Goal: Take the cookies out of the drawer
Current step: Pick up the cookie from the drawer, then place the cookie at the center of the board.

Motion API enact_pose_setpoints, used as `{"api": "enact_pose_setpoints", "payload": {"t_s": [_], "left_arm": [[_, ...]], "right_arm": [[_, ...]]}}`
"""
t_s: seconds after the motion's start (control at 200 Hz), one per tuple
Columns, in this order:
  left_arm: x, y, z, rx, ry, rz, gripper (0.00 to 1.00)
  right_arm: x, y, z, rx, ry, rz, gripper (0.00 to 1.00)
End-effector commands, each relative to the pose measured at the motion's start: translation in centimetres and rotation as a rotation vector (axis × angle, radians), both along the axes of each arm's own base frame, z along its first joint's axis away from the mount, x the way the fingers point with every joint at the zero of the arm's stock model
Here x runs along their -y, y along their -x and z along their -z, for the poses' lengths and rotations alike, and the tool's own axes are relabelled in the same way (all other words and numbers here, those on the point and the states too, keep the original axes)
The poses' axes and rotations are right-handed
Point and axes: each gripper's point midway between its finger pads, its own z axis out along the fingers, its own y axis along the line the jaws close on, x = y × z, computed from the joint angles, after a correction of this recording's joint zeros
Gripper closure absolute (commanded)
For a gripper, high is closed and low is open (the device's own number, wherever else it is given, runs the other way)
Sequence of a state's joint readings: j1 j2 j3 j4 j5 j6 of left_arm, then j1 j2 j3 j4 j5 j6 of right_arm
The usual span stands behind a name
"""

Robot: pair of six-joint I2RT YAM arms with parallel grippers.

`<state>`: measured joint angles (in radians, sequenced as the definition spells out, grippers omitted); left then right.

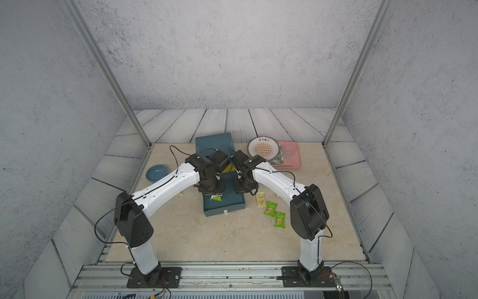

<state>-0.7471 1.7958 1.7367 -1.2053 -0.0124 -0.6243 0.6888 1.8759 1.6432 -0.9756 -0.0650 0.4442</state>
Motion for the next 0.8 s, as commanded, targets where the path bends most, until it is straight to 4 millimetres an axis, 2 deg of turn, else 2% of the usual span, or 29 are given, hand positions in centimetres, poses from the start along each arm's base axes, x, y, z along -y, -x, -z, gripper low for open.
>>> {"api": "enact_pose_setpoints", "payload": {"t_s": [0.0, 0.12, 0.24, 0.365, 0.52, 0.656, 0.796], "left_arm": [[-1.6, 0.6, -1.9, 0.005, -0.017, -0.002, 0.62], [-3.4, 0.7, -3.6, 0.027, 0.009, -0.038, 0.62], [-6.5, 1.1, -4.7, 0.031, 0.016, -0.083, 0.62], [-10.7, 2.1, -4.1, 0.018, 0.005, -0.156, 0.61], [-15.4, 2.6, -1.1, 0.003, -0.008, -0.26, 0.6], [-19.1, 3.1, 3.0, -0.078, -0.035, -0.351, 0.6], [-21.8, 3.0, 6.2, -0.148, -0.017, -0.43, 0.61]], "right_arm": [[-0.6, -0.2, -0.6, 0.013, -0.027, -0.004, 1.0], [-0.7, -0.3, -0.6, 0.016, -0.028, -0.002, 1.0], [-0.8, -0.3, -0.7, 0.015, -0.032, -0.001, 1.0], [-0.8, -0.4, -0.7, 0.016, -0.032, 0.001, 1.0], [-0.9, -0.4, -0.5, 0.012, -0.03, 0.005, 1.0], [-0.7, -0.4, -0.4, 0.012, -0.024, 0.011, 1.0], [-0.5, -0.4, -0.4, 0.013, -0.019, 0.017, 1.0]]}}
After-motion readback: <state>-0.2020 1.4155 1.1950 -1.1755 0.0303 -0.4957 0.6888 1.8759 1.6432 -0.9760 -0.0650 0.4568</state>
